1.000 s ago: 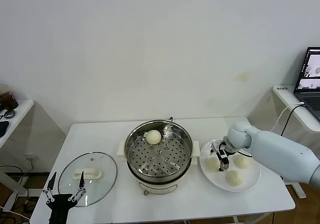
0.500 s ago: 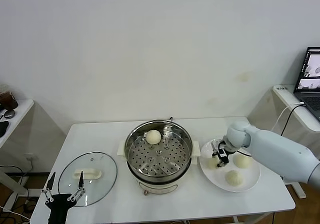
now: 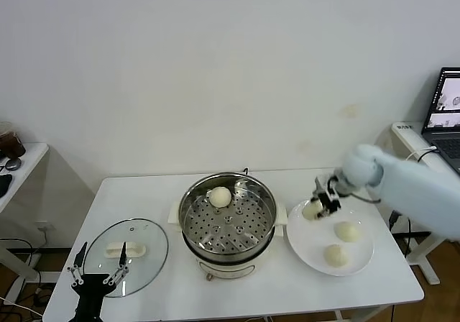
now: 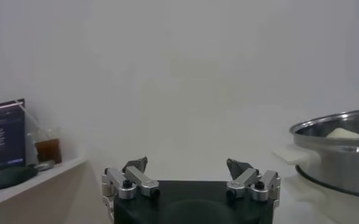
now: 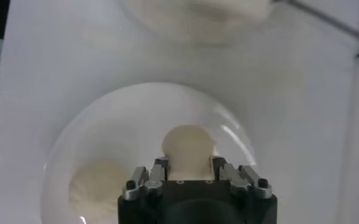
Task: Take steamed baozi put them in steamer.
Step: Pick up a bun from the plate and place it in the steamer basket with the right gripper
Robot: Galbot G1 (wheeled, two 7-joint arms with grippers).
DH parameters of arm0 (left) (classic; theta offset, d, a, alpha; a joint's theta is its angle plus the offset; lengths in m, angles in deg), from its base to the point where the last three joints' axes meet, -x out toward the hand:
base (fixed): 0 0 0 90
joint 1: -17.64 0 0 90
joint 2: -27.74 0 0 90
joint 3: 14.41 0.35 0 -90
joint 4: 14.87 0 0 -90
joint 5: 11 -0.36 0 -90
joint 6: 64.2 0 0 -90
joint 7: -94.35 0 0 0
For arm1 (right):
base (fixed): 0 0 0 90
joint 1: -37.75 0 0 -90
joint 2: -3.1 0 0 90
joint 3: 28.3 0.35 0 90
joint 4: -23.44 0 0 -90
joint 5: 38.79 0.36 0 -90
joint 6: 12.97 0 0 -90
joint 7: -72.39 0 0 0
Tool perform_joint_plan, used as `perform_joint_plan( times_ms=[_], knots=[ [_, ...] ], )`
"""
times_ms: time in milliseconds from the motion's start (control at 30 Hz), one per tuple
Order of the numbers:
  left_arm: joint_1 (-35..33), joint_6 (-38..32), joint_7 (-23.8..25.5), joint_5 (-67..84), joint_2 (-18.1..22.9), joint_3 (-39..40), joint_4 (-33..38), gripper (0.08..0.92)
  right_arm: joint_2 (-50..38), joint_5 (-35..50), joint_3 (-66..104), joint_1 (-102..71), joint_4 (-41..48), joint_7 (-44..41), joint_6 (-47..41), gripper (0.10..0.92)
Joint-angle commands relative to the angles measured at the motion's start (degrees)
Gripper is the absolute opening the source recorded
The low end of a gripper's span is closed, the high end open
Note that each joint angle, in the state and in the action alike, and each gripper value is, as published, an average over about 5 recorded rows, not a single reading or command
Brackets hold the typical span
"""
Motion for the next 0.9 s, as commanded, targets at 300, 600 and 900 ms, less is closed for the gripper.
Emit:
perform_joint_plan(
  times_ms=[300, 600, 900],
  knots=[
    [1.99, 1.0, 0.24, 0.31, -1.43, 0.26, -1.06, 0.823, 16.8, 32.43, -19.89, 33.38, -12.07, 6.19, -14.61, 0.458],
    [2.89, 0.94, 0.25, -0.04, -1.21, -0.07, -1.94, 0.823, 30.35, 33.81, -17.63, 21.85, -7.24, 13.2, -23.92, 0.458],
    [3.4, 0.35, 0.07, -0.54, -0.49, -0.42, -2.76, 0.823, 39.56, 30.71, -16.73, 15.1, 1.18, 15.49, -26.04, 0.458]
  ],
)
